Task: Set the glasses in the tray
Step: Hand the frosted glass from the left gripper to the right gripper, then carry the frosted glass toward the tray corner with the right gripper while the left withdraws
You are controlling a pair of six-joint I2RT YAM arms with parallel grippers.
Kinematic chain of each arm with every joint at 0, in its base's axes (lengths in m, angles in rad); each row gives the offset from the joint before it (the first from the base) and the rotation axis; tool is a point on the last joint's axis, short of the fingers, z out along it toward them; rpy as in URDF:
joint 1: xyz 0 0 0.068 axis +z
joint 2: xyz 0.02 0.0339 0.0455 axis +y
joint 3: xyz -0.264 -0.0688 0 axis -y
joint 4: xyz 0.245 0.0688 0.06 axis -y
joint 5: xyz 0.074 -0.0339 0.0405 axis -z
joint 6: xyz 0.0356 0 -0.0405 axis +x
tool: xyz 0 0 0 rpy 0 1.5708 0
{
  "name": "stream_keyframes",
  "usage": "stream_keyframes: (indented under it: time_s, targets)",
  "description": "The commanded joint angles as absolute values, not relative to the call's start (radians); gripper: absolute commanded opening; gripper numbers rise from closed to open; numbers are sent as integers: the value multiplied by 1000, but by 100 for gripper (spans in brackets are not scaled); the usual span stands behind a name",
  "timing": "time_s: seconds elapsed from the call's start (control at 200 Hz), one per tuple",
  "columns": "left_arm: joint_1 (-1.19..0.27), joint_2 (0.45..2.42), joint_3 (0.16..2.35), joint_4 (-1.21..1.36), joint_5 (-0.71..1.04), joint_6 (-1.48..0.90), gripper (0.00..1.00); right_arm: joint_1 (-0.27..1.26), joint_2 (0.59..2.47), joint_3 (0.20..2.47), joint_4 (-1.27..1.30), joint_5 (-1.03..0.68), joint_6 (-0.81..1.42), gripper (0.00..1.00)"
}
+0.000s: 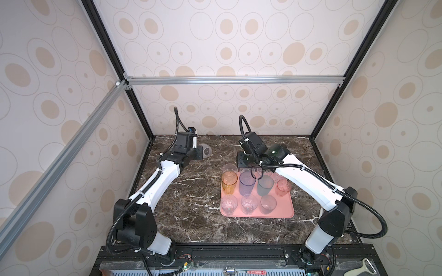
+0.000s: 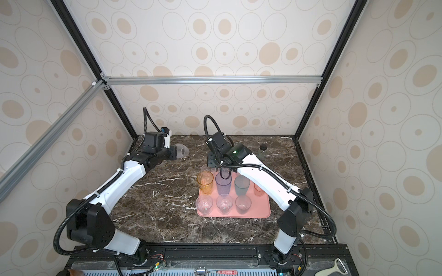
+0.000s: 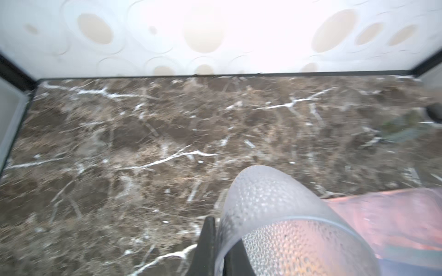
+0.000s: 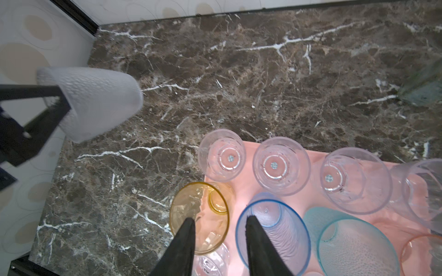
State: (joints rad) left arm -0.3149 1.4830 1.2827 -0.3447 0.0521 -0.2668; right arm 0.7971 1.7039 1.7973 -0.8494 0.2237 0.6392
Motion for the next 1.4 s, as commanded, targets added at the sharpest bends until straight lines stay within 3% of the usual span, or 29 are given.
stream_keyframes:
  time_s: [0.0,0.265,0.7,0.825,1.09,1.395]
  targets:
    - [-382,1457,1278,-335,18,-341,0,842,1726,1875,-873,314,638,39]
    - [-497,1429,1271,-297,8,-411,0,891,1776,1953,-863,344,615,40]
    - [-543,1411,1298,-288,30,-466,3,890,1913,2055,-894,511,519,37]
    - [-546,1405,1299,-274,64,-506,7,891,1947,2070,-902,569,503,32]
    - [-559,1385,1313,-237,118,-554,23,889,1994,2109,-927,603,487,11]
    - [-559,1314,1306,-234,108,-541,40,859,1977,2099,-930,594,486,8]
